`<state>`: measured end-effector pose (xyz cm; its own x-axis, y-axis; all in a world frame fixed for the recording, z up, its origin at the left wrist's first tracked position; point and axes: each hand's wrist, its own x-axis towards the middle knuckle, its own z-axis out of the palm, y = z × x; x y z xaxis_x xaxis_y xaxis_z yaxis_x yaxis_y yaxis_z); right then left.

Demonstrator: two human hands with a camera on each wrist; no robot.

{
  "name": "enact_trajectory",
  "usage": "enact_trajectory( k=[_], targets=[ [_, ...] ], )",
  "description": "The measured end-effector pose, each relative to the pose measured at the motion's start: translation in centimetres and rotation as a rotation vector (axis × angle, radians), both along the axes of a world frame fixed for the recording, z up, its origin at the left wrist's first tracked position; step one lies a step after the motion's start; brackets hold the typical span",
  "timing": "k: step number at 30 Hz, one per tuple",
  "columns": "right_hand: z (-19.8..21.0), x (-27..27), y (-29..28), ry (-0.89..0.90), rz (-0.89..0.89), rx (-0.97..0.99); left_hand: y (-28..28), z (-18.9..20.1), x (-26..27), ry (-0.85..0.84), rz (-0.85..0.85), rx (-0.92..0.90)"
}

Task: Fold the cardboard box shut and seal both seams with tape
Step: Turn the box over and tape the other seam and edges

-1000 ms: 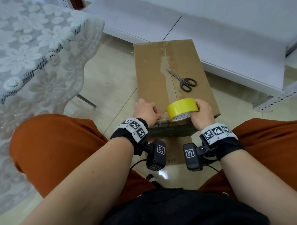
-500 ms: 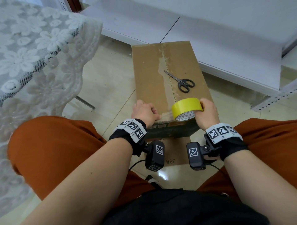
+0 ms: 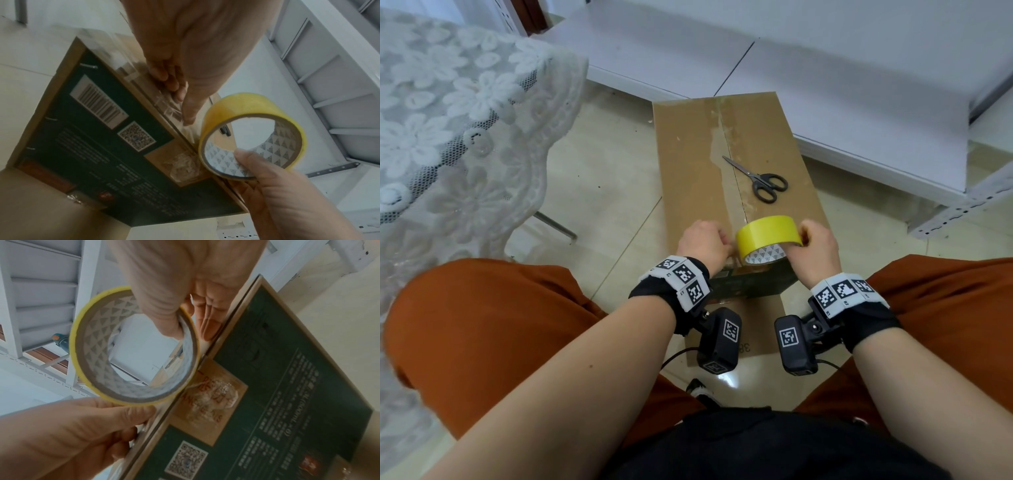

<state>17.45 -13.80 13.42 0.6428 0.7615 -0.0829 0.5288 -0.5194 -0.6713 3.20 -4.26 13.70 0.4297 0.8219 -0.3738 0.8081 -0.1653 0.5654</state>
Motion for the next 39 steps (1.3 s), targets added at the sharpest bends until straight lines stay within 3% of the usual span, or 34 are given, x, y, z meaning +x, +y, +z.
enact_trajectory(
  k=[11,21,39],
  targets=[
    [-1.2,-1.0,0.3,-0.090,0.082,-0.028,0.0,-0.2,0.3,0.108,-0.031,0.023],
    [-0.4,-0.5,0.6,-0.060,0.108,-0.084,0.4,0.0,0.4,0.108,-0.034,-0.012],
    [-0.3,1.0,-0.1,0.056,-0.013,0.029,0.4,0.3,0.5,0.054,0.033,-0.115]
  ],
)
